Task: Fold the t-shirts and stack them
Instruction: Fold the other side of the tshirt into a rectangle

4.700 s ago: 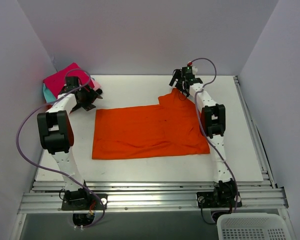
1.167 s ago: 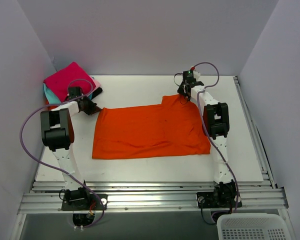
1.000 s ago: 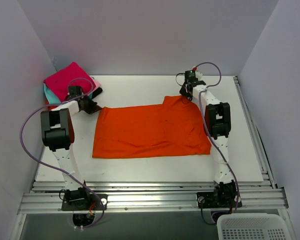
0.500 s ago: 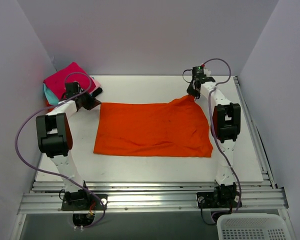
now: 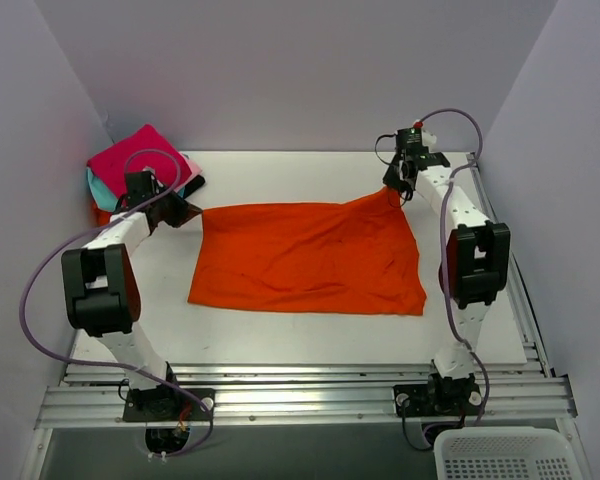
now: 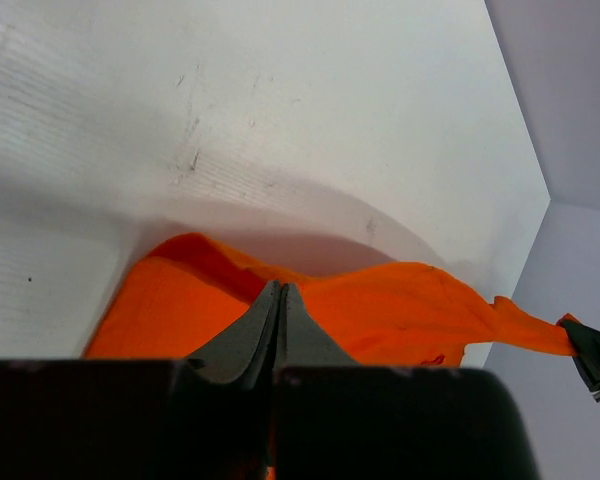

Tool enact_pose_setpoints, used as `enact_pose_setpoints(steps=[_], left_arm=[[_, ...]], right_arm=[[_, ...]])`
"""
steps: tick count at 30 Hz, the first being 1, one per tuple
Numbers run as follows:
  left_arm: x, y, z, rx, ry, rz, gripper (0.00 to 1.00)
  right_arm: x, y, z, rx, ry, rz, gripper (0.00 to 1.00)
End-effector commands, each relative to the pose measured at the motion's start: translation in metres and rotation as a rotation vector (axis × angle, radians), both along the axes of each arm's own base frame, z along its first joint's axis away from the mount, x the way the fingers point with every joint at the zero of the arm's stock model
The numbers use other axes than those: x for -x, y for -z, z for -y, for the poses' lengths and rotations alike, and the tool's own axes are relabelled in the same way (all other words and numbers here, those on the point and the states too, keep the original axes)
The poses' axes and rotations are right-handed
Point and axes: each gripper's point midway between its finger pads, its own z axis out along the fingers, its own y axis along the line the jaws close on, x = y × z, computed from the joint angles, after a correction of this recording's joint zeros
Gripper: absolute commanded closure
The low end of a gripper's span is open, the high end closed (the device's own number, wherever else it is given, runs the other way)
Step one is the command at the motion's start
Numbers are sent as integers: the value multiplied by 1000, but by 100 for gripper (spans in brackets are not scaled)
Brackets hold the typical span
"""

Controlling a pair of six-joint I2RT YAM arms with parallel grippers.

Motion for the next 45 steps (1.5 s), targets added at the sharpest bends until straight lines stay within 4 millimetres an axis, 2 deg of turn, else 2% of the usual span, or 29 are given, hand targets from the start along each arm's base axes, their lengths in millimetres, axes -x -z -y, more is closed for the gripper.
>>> enact_pose_setpoints(steps=[1,3,4,5,7,8,9,12,13,16,17,18,19,20,21,22,23,24,25,26,29,36,41,45], left_arm=[[4,-37,3,-4,20,107,98],[12,-39,4,-7,24,110,98],[15,-40,5,-7,24,112,98],[21,-35,5,-8,26,101,98],[27,-44,4,-15,23,119,98],[33,-39,3,-22,21,106,98],[37,-45,2,-28,19,116,98],[53,-43,1,-51,19,104,98],[58,-41,-2,-62,12,96,98],[80,-31,-15,-135,-41,41,98],[97,-18,-23,-169,-74,-38,98],[106,-21,-32,-209,-116,-54,98],[117,-11,-50,-280,-193,-104,98],[132,-4,-56,-298,-226,-167,98],[139,-5,-64,-325,-261,-177,97],[145,-2,-71,-350,-288,-202,93],[153,3,-73,-362,-297,-236,83],[155,2,-75,-366,-313,-240,31],[156,2,-75,-362,-311,-236,9],[153,1,-70,-340,-293,-215,6],[145,-11,-61,-293,-268,-158,6],[136,-35,-55,-265,-239,-119,6],[139,-33,-51,-246,-235,-110,6],[142,-25,-46,-223,-230,-106,4]], right_arm=[[25,-49,10,22,19,64,100],[39,-44,11,24,16,43,100],[46,-53,11,22,15,61,100],[52,-54,11,22,14,59,100],[68,-56,10,13,7,57,100],[75,-54,7,11,2,48,100],[82,-53,5,11,-1,46,100],[113,-46,-3,0,-14,29,100],[130,-38,-5,0,-21,10,100],[162,-21,-20,-3,-35,-15,100],[181,4,-21,1,-25,-75,100],[192,15,-23,2,-22,-99,99],[204,21,-29,-3,-32,-110,96],[221,41,-24,16,-17,-158,89],[229,48,-24,7,9,-172,76],[235,50,-22,7,13,-173,46],[242,53,-16,32,28,-185,29],[245,54,-11,47,46,-192,1],[245,51,-9,59,50,-190,0],[247,49,-6,75,55,-198,0],[242,40,-4,87,68,-182,0],[231,22,-13,53,58,-147,0],[228,16,-22,14,34,-138,1],[222,27,-47,-56,-15,-141,6]])
